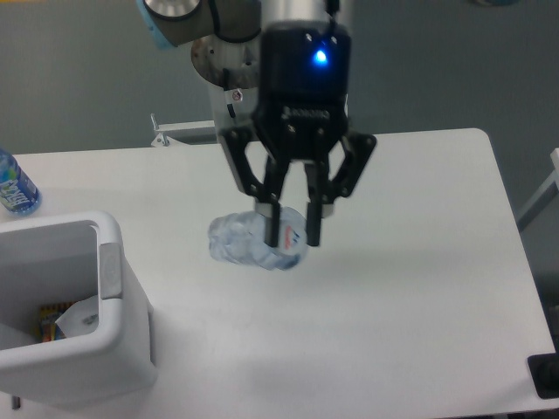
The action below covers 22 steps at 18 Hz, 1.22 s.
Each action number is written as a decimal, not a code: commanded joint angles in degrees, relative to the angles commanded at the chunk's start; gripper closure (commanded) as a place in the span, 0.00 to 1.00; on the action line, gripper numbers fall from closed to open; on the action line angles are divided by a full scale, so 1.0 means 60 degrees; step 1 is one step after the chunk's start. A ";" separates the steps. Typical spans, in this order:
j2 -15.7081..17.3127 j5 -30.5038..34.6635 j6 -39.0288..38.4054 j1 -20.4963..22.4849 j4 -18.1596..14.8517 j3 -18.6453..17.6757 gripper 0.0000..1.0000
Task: Place the trash in the trash can
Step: 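Lift the bottle and carry it over the white bin, then lower the bottle into the bin and open the gripper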
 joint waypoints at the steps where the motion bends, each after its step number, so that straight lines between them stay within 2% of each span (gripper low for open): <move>1: 0.0000 0.0000 0.0000 -0.0117 0.0000 0.0000 0.97; 7: 0.0030 0.0015 0.0059 -0.0762 0.0102 -0.0029 0.97; 11: 0.0000 0.0029 0.0073 -0.1172 0.0745 -0.0088 0.97; 14: -0.0087 0.0029 0.0117 -0.1597 0.0951 -0.0088 0.97; 22: -0.0673 0.0029 0.0132 -0.2520 0.1098 -0.0058 0.97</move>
